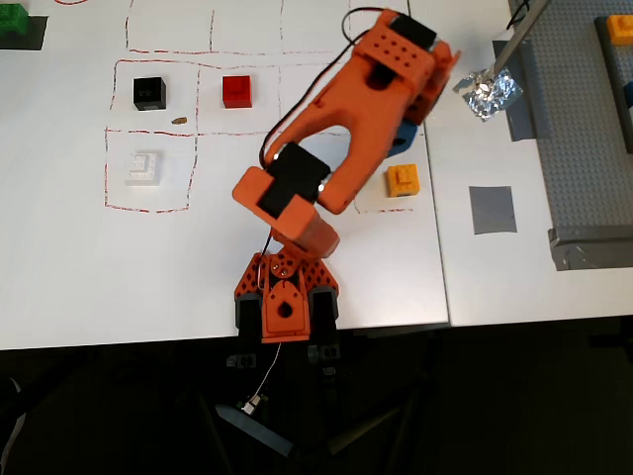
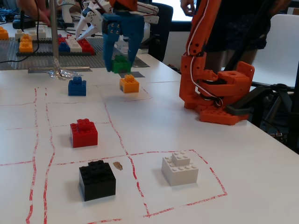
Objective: Grab the block and put it in the grey marker
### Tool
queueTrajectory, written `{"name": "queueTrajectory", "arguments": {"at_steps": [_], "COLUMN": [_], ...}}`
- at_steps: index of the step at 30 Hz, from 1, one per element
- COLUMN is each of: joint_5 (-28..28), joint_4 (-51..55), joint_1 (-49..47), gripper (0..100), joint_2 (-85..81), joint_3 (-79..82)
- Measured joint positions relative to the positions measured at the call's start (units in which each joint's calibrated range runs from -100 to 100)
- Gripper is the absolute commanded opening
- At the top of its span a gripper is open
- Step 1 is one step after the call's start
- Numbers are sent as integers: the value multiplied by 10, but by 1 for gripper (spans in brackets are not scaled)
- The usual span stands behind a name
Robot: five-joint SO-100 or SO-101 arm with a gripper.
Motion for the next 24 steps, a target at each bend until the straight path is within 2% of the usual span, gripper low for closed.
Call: {"name": "queueTrajectory", "arguments": {"at_steps": [5,10,17,24], "joint_5": [47,86,126,165], "joint_4": [-50,-92,-169,-232], "joint_1": [126,215,300,364], "gripper": [0,0,0,0], "joint_2": [36,139,257,321], "joint_3": [-5,-106,-215,-251]}}
